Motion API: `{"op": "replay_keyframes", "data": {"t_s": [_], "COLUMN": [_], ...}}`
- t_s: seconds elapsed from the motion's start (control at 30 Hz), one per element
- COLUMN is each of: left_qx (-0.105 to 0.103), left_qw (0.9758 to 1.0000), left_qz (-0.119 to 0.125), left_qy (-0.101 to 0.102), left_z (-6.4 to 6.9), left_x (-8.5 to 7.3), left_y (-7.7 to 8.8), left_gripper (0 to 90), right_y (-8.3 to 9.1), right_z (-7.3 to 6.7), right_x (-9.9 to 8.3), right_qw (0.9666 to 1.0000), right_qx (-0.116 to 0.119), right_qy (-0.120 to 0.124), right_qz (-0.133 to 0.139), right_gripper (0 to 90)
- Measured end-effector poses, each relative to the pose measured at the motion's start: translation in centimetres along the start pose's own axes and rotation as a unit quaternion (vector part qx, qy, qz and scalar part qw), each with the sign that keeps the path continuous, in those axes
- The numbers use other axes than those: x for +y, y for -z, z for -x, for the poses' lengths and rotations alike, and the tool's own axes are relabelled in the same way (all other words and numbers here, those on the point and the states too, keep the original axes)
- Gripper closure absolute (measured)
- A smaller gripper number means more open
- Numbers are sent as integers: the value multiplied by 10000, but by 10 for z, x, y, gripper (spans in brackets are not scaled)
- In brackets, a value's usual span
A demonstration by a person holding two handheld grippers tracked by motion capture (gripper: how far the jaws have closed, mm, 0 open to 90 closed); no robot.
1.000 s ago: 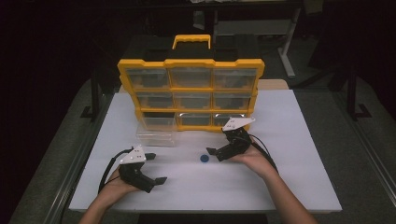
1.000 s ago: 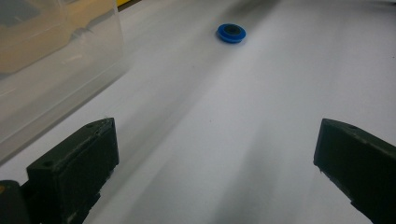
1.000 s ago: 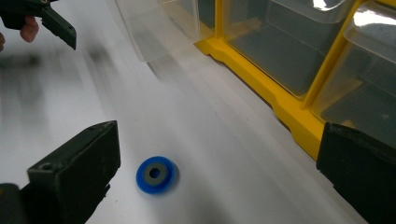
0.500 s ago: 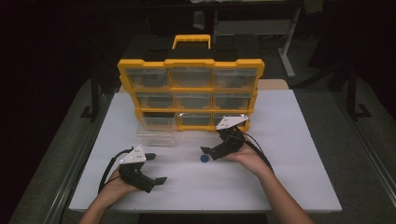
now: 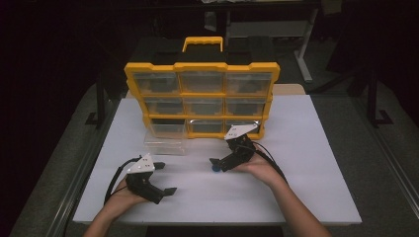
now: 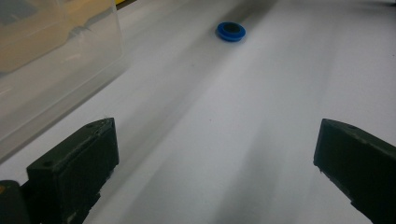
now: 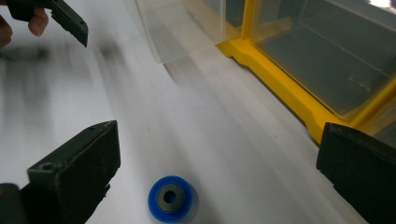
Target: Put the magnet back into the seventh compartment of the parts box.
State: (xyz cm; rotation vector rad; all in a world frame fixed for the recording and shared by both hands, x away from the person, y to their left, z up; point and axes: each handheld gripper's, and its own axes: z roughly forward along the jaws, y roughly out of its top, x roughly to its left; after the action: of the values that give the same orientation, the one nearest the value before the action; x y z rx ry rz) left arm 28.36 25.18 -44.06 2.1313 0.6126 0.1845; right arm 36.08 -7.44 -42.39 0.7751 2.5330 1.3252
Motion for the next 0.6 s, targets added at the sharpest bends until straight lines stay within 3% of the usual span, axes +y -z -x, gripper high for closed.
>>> {"op": "replay_keyframes", "data": {"t_s": [0.6], "left_qx": [-10], "left_qw": [10000], "left_qz": [0], "left_qy": [-15], "left_z": [0], "left_x": [0], "left_y": [0], "left_gripper": [0], "right_y": [-9], "right_z": [-10], "right_x": [-1], "right_qw": [9993], "right_qx": [109], "right_qy": [187], "right_qz": [-290], "right_gripper": [0]}}
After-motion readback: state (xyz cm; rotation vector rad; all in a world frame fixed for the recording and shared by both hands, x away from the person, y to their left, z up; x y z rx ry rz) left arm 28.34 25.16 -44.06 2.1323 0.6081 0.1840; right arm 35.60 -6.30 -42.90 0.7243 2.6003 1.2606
